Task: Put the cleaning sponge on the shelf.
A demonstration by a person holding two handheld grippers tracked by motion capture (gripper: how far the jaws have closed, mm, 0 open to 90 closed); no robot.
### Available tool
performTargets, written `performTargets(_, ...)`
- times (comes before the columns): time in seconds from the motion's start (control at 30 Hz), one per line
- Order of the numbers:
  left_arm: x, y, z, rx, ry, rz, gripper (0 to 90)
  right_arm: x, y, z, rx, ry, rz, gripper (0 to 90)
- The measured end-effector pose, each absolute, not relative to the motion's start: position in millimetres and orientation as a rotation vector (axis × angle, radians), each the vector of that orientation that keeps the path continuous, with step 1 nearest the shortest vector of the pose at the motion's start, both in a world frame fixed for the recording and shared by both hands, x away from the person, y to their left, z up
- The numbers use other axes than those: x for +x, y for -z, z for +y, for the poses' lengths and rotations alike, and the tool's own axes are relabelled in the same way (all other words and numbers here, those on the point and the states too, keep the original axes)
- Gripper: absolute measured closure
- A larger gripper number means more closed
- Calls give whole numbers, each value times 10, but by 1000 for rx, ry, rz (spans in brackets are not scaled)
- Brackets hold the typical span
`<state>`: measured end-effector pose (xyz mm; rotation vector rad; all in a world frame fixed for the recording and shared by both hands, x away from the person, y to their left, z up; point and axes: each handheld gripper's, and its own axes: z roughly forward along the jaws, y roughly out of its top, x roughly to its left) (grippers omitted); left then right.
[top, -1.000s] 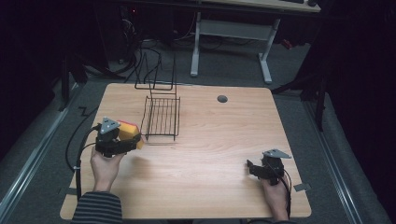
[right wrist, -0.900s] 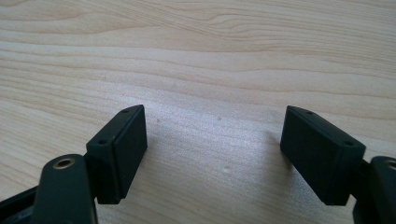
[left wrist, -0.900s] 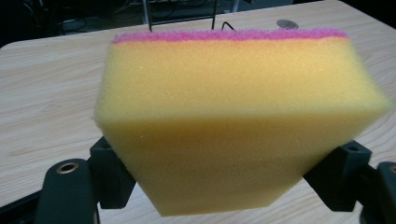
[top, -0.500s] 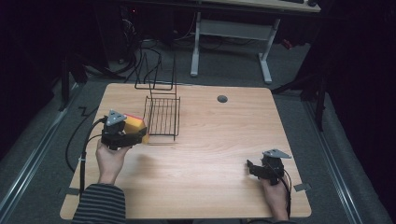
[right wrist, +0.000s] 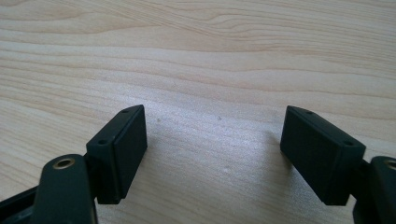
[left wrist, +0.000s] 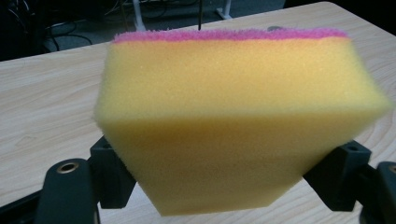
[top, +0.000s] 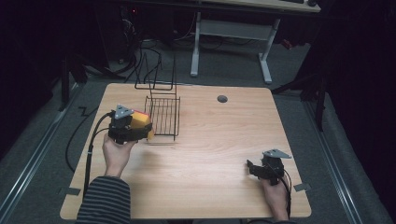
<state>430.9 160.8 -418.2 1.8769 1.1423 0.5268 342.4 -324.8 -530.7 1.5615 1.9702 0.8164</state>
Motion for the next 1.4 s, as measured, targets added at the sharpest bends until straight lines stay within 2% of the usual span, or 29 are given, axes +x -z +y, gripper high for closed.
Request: performTargets(1.4,4750,4353,1175,1906,-549,1143,232,3423,5307,-3248,1563,-816,1970,231)
